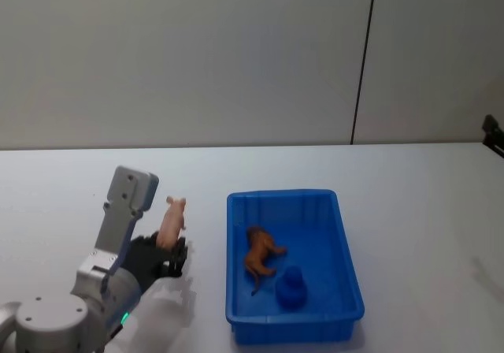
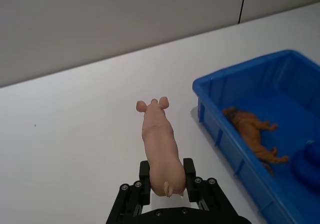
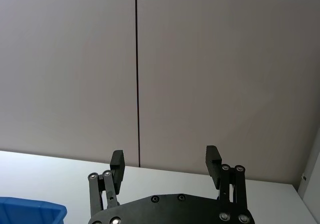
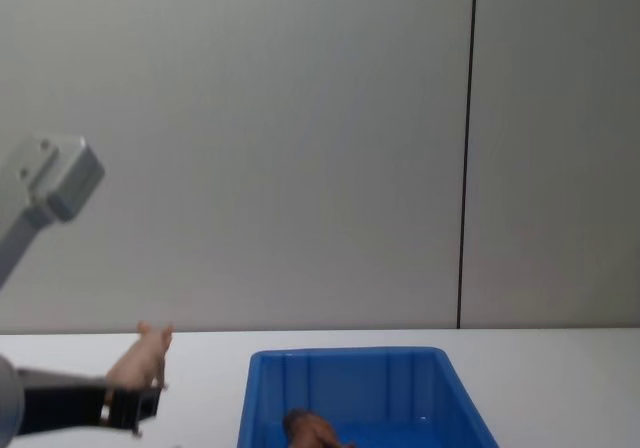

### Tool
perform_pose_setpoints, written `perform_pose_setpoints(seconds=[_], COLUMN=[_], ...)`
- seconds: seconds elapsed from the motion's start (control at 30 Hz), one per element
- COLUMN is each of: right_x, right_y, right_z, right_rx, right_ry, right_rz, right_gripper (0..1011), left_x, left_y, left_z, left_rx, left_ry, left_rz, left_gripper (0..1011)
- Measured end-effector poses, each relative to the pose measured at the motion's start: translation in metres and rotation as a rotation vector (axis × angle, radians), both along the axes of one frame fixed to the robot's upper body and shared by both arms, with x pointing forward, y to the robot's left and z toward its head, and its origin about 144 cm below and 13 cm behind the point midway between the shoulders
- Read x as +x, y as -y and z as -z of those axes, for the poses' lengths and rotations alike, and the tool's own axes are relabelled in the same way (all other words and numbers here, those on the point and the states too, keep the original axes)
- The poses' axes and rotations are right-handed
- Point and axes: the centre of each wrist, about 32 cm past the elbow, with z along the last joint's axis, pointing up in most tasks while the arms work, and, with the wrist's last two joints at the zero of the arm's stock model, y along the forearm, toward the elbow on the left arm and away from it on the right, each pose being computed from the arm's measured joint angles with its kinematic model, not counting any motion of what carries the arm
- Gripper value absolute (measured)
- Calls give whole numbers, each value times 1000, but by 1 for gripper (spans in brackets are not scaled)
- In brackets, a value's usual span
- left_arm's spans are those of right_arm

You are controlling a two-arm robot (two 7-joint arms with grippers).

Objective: Pick up the two dolls from the table and place them into the box.

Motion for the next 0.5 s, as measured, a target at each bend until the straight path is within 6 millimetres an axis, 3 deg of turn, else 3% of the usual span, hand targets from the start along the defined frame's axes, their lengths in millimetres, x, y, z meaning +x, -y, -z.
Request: perform_pose_setpoints(seconds=[0.5], right_x=[0], right_y=[0], right_z=[0], right_rx=[0], right_ry=[0], right_rz=[0], right_gripper=[1001], left_x=[5], left_y=[-3], left_z=[-30], left_rx=[-80], left_ry=[114], left_rz=[157], left_gripper=[393])
